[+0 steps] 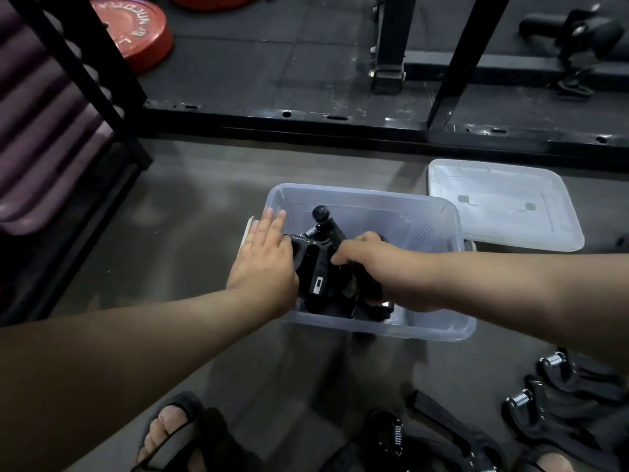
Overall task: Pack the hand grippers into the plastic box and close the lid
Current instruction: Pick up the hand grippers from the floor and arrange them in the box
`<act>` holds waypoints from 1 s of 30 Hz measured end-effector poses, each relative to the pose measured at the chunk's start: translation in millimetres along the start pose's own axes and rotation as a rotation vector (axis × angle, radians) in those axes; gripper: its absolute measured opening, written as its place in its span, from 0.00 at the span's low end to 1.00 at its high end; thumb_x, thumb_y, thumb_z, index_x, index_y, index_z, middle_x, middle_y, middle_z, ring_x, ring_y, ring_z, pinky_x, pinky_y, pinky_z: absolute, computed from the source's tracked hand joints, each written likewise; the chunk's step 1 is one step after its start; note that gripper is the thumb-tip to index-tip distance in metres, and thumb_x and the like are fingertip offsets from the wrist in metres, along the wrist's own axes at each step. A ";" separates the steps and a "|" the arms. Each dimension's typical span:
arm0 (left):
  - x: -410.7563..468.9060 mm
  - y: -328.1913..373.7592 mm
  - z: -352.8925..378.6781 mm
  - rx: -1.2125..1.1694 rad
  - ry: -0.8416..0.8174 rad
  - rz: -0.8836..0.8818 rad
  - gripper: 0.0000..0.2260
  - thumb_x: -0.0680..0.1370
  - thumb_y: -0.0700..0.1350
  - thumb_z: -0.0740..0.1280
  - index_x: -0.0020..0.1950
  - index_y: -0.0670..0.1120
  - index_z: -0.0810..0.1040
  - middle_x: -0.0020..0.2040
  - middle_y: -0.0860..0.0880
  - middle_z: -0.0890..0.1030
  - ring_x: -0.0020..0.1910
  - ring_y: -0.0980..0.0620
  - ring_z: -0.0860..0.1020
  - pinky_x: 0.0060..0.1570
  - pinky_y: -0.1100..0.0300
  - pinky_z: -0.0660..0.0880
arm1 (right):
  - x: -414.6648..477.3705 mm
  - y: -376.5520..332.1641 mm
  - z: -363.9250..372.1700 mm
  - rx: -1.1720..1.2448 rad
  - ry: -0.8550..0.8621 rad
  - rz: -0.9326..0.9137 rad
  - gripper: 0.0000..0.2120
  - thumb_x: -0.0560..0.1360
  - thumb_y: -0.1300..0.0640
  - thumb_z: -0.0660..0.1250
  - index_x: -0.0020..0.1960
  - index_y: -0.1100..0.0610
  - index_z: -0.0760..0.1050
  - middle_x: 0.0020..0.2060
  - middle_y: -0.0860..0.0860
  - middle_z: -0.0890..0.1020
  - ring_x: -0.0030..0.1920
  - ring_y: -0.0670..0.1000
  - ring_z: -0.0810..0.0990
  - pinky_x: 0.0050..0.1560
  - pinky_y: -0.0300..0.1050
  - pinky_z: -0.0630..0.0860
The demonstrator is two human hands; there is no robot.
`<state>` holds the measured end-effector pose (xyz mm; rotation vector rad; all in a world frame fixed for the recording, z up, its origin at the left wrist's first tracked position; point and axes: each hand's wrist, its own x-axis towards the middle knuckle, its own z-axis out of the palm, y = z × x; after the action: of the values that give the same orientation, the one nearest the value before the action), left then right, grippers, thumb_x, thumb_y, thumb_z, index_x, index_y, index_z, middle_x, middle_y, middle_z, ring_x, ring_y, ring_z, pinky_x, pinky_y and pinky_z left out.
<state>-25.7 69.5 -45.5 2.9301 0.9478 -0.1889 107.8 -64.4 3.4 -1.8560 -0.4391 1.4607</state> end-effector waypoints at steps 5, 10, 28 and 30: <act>-1.6 0.1 0.0 0.026 0.006 -0.005 0.27 0.76 0.45 0.57 0.75 0.39 0.62 0.80 0.43 0.40 0.78 0.46 0.35 0.76 0.49 0.38 | 22.0 2.7 11.1 -0.113 0.233 -0.013 0.17 0.79 0.43 0.58 0.54 0.57 0.68 0.41 0.52 0.75 0.37 0.52 0.75 0.38 0.44 0.72; -1.6 -1.2 -0.5 0.003 0.005 0.003 0.20 0.76 0.46 0.58 0.67 0.40 0.70 0.80 0.43 0.40 0.78 0.45 0.36 0.76 0.49 0.39 | 36.4 6.6 15.5 -0.053 0.160 0.005 0.10 0.79 0.64 0.54 0.42 0.57 0.69 0.41 0.57 0.73 0.39 0.55 0.75 0.41 0.48 0.77; -7.0 -5.4 0.0 -0.332 0.146 -0.014 0.27 0.75 0.36 0.58 0.75 0.41 0.64 0.80 0.49 0.51 0.79 0.52 0.43 0.77 0.55 0.41 | 30.6 9.8 -1.6 0.565 -0.106 0.037 0.14 0.79 0.72 0.57 0.62 0.67 0.75 0.54 0.59 0.82 0.53 0.54 0.82 0.53 0.44 0.81; -6.8 -4.9 -0.5 -0.329 0.134 -0.018 0.27 0.75 0.35 0.57 0.75 0.41 0.63 0.81 0.49 0.50 0.79 0.53 0.41 0.77 0.55 0.40 | 34.2 10.0 3.1 0.537 -0.061 0.031 0.14 0.79 0.73 0.58 0.61 0.68 0.76 0.53 0.59 0.83 0.52 0.54 0.83 0.50 0.43 0.82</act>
<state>-34.1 69.6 -44.1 2.6572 0.9207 0.1508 113.5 -47.8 -27.8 -1.3964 -0.0330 1.4797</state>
